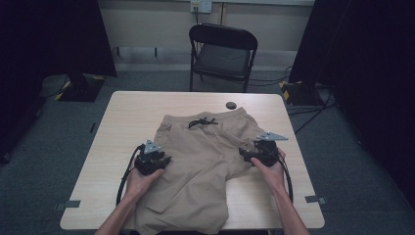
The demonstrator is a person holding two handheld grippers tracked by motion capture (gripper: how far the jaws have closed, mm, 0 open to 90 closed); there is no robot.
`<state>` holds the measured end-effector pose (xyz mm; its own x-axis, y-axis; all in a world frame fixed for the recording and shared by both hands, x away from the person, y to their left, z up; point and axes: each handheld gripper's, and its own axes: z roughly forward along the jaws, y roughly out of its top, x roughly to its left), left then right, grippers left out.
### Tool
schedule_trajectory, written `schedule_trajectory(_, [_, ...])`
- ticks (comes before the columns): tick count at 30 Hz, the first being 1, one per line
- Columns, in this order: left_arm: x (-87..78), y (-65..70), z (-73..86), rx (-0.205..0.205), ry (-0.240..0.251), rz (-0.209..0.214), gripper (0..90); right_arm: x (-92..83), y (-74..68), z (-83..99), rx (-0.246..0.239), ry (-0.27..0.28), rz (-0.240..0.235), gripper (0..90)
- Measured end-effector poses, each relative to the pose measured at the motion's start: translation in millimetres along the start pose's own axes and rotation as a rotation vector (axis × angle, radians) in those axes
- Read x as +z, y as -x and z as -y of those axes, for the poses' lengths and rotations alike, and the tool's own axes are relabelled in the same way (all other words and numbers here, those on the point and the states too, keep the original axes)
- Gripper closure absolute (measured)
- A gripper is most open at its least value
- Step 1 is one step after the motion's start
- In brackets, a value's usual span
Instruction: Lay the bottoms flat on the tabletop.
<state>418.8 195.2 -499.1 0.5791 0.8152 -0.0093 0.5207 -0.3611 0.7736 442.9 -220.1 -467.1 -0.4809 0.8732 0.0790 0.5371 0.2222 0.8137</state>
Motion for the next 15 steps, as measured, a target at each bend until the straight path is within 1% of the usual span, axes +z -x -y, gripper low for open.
schedule_trajectory(1, [0.2,-1.1,0.1,-0.009,0.005,0.01,62.7,0.0,5.8,1.7,0.012,-0.004,0.011,22.3])
schedule_trajectory(2, [0.2,-1.3,0.3,-0.004,0.007,0.003,64.2,1.2,12.5,4.3,0.031,-0.017,0.017,22.2])
schedule_trajectory(3, [0.2,-1.1,0.2,0.004,0.004,-0.001,66.4,2.8,16.1,6.4,0.043,-0.028,0.017,21.8])
schedule_trajectory(4, [0.1,-1.1,0.3,-0.001,0.005,-0.001,66.7,4.8,17.5,8.2,0.045,-0.041,0.017,21.7])
schedule_trajectory(6, [0.1,-1.6,0.2,-0.009,0.007,-0.01,69.1,11.1,17.0,10.9,0.039,-0.075,0.023,23.6])
schedule_trajectory(8, [0.2,-3.3,0.6,-0.013,0.011,-0.013,74.4,17.8,15.8,12.9,0.042,-0.098,0.019,29.9])
schedule_trajectory(9, [-0.2,-4.1,0.5,-0.012,0.008,-0.015,75.9,20.4,15.0,13.9,0.04,-0.098,0.012,36.1])
schedule_trajectory(10, [-0.1,-4.2,0.6,-0.002,0.009,-0.015,76.9,22.6,13.3,14.9,0.039,-0.102,0.008,38.7])
schedule_trajectory(12, [-0.6,-5.7,0.9,-0.003,0.008,-0.018,79.0,25.2,9.0,15.3,0.016,-0.1,0.027,42.0])
schedule_trajectory(14, [-0.9,-7.1,1.2,-0.001,0.009,-0.022,81.3,25.7,6.3,14.3,0.003,-0.103,0.02,47.2])
schedule_trajectory(15, [-1.8,-8.5,1.6,0.007,0.004,-0.029,82.1,25.9,4.9,13.9,-0.001,-0.104,0.018,50.2])
